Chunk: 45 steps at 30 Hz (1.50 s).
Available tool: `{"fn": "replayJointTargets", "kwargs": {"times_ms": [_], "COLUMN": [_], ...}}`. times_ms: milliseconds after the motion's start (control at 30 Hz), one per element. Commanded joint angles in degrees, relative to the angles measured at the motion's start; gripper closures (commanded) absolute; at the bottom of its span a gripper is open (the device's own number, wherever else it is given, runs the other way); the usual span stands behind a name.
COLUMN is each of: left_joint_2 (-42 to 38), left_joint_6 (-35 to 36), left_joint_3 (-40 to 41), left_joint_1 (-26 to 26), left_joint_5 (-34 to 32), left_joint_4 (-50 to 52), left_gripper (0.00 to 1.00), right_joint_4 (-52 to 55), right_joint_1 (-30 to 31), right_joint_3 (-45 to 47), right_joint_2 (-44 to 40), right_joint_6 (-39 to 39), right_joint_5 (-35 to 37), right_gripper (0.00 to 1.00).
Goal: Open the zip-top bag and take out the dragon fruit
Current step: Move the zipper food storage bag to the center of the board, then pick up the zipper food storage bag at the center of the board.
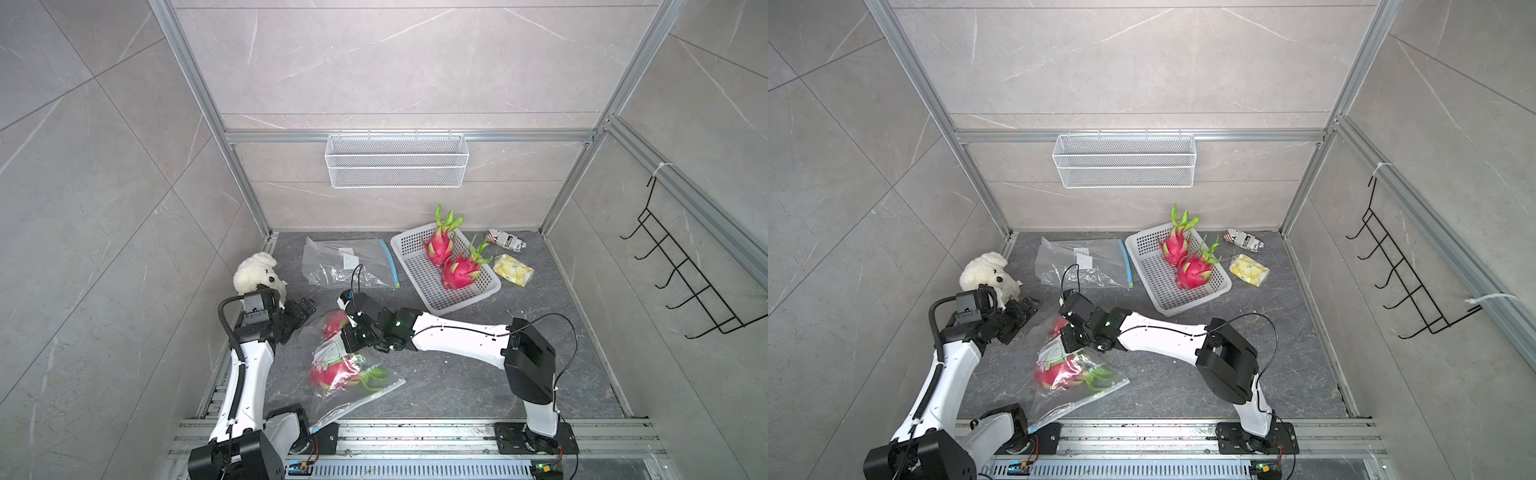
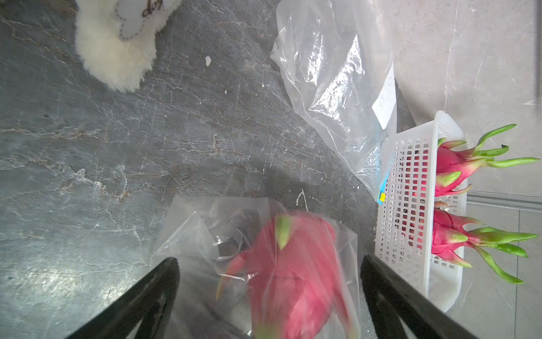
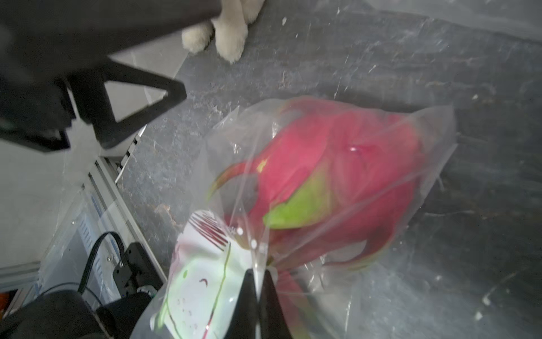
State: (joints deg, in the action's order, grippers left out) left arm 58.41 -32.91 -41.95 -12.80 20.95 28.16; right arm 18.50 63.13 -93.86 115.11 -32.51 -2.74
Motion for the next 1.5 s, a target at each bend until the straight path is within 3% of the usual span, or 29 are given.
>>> {"fn": "replayJointTargets", "kwargs": {"times_ms": [0,200,467,600,667,800,967,1100,1233,1333,1433,1467], "left_joint_2": [-0.34,1.02,0.03,0.72,1.64,3.85,1.5,1.02,0.78,1.26,1.61,1.62], "left_joint_6": [1.99,1.7,-3.65,-7.17,-11.95,-24.27,-29.72,-38.68,-41.88,-43.05,-43.75,-44.35], "left_joint_3": [0.04,1.34,5.8,7.87,10.28,17.76,23.27,27.04,26.01,24.48,22.91,22.33], "left_joint_1": [-0.21,-0.21,-0.12,-0.21,-0.21,-0.1,-0.12,0.43,0.93,1.2,1.41,1.59], "left_joint_5": [4.6,12.12,17.13,12.79,12.85,18.0,19.57,21.52,21.58,21.92,22.44,22.77], "left_joint_4": [-1.32,-2.33,-3.53,-7.35,-11.86,-24.4,-27.68,-36.0,-38.35,-38.97,-39.15,-39.15], "left_gripper": [0.01,0.02,0.04,0.05,0.1,0.21,0.25,0.29,0.45,0.7,0.99,1.0], "right_joint_4": [2.22,6.29,12.74,9.02,6.81,6.05,4.5,2.93,2.53,0.88,-9.03,-11.68], "right_joint_1": [-4.67,-11.75,-15.87,-15.77,-15.65,-15.4,-15.24,-14.39,-12.92,-11.41,-8.22,-7.27], "right_joint_3": [-7.91,-20.54,-33.48,-28.63,-24.26,-16.86,-7.68,-0.71,3.87,8.0,16.81,18.86], "right_joint_2": [3.61,12.26,20.17,14.33,9.39,0.41,-8.51,-13.53,-15.86,-17.03,-20.29,-20.91], "right_joint_6": [2.99,4.44,7.98,13.34,16.37,21.59,24.54,25.95,28.72,32.59,40.41,42.8], "right_joint_5": [2.23,0.11,-1.46,-2.73,-2.42,-0.87,0.16,-0.39,2.36,3.44,4.1,4.23], "right_gripper": [1.0,1.0,0.97,0.62,0.53,0.48,0.46,0.44,0.41,0.41,0.4,0.4]}}
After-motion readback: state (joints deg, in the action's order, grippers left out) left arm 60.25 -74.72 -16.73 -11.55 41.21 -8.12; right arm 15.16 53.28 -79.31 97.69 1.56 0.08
